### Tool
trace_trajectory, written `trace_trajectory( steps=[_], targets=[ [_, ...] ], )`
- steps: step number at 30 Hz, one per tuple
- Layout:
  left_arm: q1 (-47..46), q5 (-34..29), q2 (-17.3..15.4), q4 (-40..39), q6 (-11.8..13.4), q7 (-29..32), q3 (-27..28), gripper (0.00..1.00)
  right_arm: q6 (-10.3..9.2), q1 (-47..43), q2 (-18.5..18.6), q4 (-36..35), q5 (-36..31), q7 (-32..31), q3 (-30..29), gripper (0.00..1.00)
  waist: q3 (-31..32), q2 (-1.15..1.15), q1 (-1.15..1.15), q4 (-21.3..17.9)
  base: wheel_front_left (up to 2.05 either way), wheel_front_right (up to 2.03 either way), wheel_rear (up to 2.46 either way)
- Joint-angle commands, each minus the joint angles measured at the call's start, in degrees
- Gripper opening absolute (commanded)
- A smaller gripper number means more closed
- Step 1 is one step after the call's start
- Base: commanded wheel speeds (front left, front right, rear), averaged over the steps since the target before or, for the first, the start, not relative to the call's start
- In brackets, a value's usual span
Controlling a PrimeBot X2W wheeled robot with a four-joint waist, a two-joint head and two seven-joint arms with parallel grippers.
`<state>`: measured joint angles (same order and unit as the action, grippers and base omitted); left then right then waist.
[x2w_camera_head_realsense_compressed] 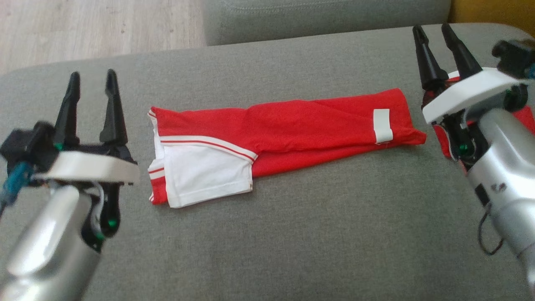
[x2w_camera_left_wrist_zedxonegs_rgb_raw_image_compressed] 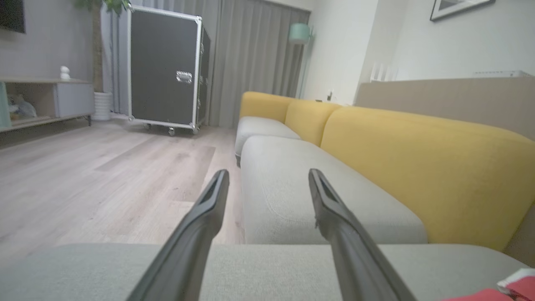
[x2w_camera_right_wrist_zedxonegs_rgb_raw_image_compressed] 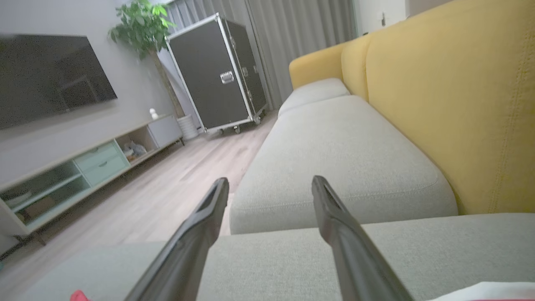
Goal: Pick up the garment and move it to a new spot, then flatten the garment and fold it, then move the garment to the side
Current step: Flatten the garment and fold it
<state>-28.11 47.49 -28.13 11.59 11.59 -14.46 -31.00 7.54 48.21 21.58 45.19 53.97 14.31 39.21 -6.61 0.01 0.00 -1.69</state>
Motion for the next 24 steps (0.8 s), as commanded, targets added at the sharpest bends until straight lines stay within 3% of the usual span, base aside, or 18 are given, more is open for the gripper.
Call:
trace_trajectory(
  steps=[1,7,12,18,24],
  targets=[
    [0.75,-2.51,0.04,-2.38,-0.17,-0.51,5.51,1.00,-0.05,-2.37,-1.07,-2.58,-2.84,0.65,-3.81,1.00,0.51,-0.01,0.00,-0.15,0.00,0.00,0.00],
    [13.67,-13.40,9.98,-4.64,-3.87,-0.52,17.42,1.00,-0.05,-18.65,-10.22,-11.89,-20.09,0.67,-20.89,1.00,1.50,-0.01,0.00,-0.94,0.00,0.00,0.00],
    [19.65,-19.59,16.97,-4.76,-8.60,-0.53,25.29,1.00,-0.05,-28.24,-16.28,-17.64,-30.84,0.68,-27.52,1.00,1.15,-0.01,0.00,-1.57,0.00,0.00,0.00],
    [20.76,-25.95,21.52,-3.92,-14.88,-0.53,30.32,1.00,-0.05,-30.35,-18.22,-19.96,-35.07,0.68,-30.33,1.00,0.05,-0.01,0.00,-1.30,0.00,0.00,0.00],
    [18.46,-29.25,23.75,-2.92,-17.42,-0.53,31.83,1.00,-0.05,-26.87,-18.55,-16.75,-39.81,0.62,-33.92,1.00,-2.42,-0.01,0.00,0.08,0.00,0.00,0.00]
  ],
)
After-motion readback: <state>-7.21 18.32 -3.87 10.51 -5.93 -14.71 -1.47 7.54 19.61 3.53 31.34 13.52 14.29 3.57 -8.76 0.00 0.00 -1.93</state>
